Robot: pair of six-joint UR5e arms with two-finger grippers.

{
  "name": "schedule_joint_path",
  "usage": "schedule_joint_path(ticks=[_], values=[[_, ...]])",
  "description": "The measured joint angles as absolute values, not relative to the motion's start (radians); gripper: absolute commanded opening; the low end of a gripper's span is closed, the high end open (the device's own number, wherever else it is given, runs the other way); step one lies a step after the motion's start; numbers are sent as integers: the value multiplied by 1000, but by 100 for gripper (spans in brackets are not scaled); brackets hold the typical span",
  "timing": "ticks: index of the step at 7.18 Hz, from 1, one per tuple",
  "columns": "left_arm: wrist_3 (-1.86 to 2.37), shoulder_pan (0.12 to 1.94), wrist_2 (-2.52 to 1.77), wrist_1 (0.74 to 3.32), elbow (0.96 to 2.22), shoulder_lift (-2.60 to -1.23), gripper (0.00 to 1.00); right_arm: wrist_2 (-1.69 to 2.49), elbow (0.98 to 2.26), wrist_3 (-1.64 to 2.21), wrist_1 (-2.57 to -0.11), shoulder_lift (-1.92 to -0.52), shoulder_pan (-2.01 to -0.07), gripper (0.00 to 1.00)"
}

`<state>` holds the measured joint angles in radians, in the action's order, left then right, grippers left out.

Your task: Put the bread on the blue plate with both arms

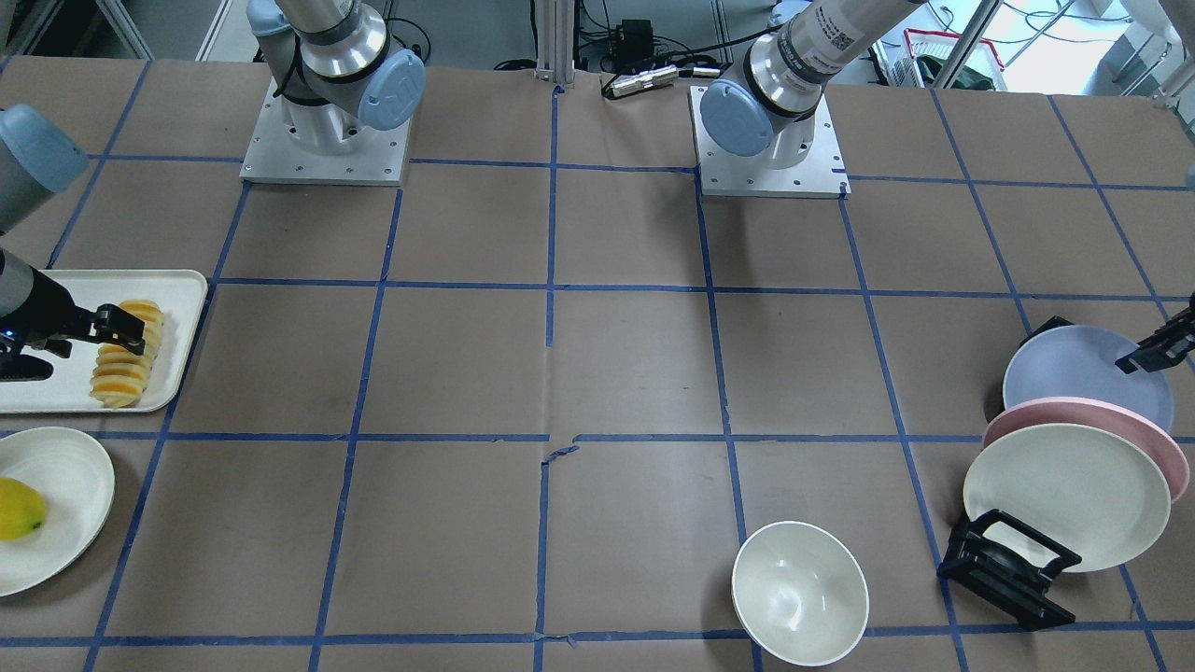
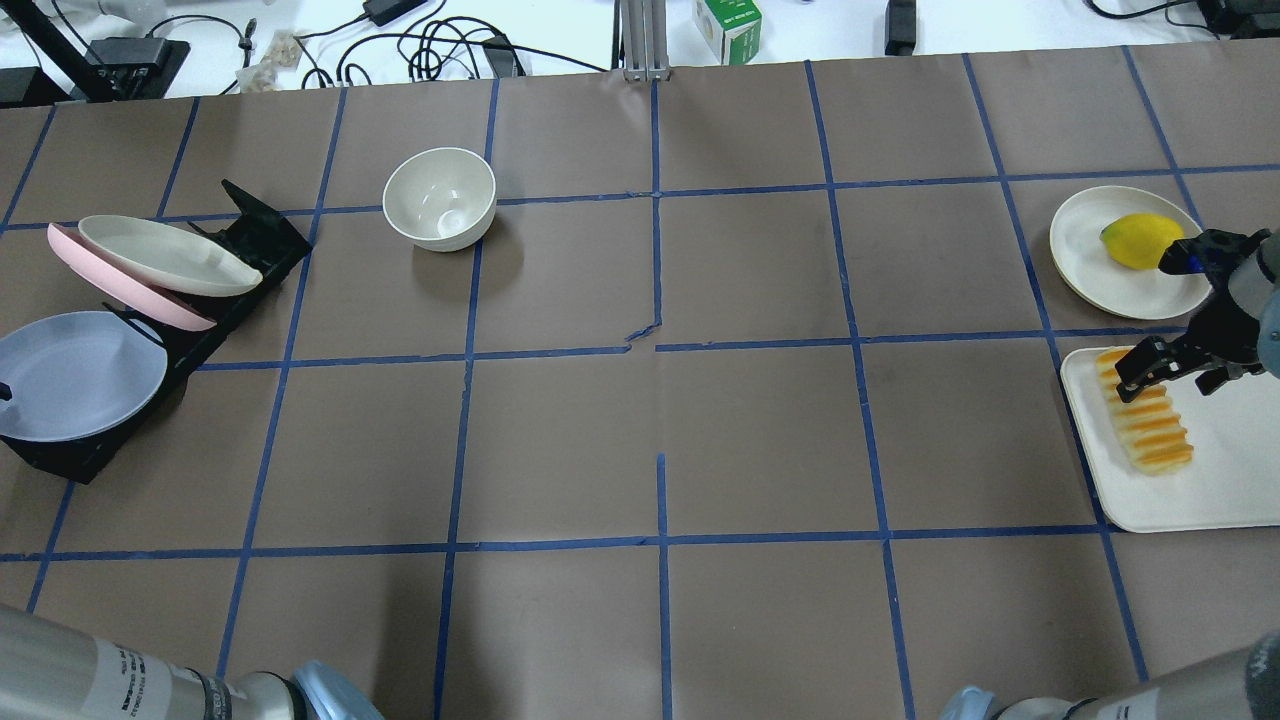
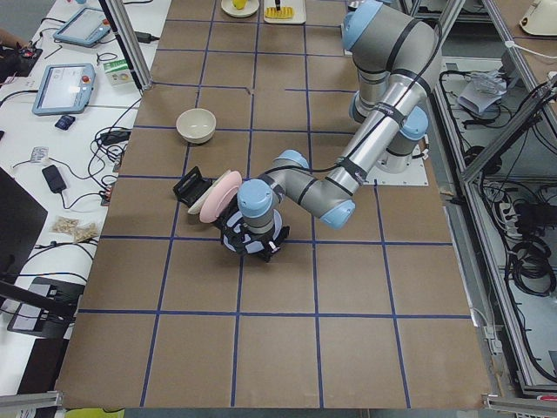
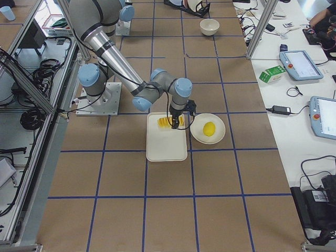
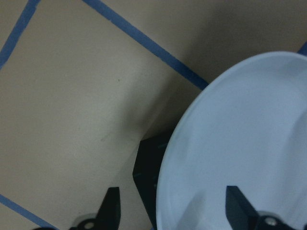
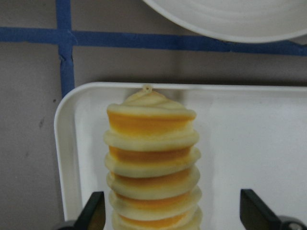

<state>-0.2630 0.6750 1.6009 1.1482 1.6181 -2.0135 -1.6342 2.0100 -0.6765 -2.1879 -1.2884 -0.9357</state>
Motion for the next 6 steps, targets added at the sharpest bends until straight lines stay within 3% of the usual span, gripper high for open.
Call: schedule_joint_path(ticks=[1,2,3,4,6], values=[[-261,675,1605,1153,1618,-2013,0,-1633,2010,-663,-2190,-1276,-936,100],[-260,675,1613,1157,1617,-2011,0,-1633,2010,-657,-2191,-1257,-936,75],[-260,675,1624,1159,1615,-2009,0,-1633,2009,-651,-2190,-1246,-936,18],[-260,675,1636,1165,1612,-2004,0,-1634,2007,-648,-2186,-1244,-936,0],[-269,681,1683,1218,1586,-1968,0,-1641,2004,-644,-2174,-1249,-939,0]])
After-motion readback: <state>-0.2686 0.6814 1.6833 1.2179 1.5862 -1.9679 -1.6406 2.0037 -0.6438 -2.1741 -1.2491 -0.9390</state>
